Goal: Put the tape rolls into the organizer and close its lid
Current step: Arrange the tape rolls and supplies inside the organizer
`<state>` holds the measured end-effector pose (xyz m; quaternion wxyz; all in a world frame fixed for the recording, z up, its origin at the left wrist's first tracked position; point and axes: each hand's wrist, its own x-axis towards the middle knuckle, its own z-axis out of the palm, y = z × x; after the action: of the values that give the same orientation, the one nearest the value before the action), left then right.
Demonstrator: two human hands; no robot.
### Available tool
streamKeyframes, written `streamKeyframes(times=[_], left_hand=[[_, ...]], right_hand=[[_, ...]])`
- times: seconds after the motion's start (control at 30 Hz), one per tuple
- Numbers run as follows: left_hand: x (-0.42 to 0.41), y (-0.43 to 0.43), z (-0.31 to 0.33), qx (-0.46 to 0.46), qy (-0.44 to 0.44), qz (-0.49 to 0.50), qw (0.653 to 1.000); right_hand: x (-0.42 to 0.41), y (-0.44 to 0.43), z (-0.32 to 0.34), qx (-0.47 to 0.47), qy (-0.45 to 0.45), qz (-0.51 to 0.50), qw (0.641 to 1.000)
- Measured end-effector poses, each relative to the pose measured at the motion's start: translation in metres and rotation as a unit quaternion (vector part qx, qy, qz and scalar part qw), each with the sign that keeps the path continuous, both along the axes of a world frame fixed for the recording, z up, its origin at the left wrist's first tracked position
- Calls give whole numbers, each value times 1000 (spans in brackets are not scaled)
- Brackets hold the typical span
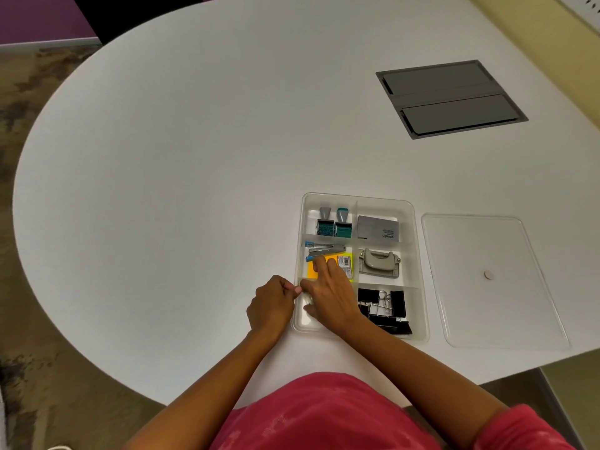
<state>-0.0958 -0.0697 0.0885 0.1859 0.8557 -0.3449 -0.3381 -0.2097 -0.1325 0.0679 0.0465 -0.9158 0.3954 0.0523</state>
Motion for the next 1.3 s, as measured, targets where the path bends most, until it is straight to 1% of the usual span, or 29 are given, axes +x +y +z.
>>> streamKeyframes(times=[0.07, 0.17, 0.23, 0.3, 0.4, 0.53, 0.6, 0.97, 1.13, 1.23, 1.3], left_hand=[[0, 0, 0, 0, 0, 2, 1000], [0, 0, -2, -2, 2, 1, 1000], [1, 0, -2, -3, 5, 2, 1000], [1, 1, -4, -5, 7, 3, 1000], [0, 1, -4, -7, 9, 6, 1000], [0, 0, -4, -5, 5, 2, 1000], [0, 0, -3, -4, 6, 1, 1000], [0, 0, -2, 2, 3, 3, 1000], [0, 1, -1, 0, 2, 1, 1000], [0, 1, -1, 1, -1, 2, 1000], [-1, 1, -1, 1, -4, 2, 1000]], right_hand=[[-4, 0, 2, 10, -11, 6, 1000], [-17, 2, 11, 8, -91, -10, 996], [-29, 6, 15, -21, -147, -51, 988], [-42, 9, 16, -47, -174, -107, 978], [-57, 14, 14, -56, -146, -164, 974], [-62, 21, 9, -22, -55, -171, 983], [-58, 20, 8, -9, -38, -176, 984], [-50, 12, -2, -25, -38, -167, 985], [-52, 14, 6, -21, -43, -169, 984], [-50, 20, 14, -42, -93, -158, 982], [-46, 27, 15, -55, -129, -123, 982]])
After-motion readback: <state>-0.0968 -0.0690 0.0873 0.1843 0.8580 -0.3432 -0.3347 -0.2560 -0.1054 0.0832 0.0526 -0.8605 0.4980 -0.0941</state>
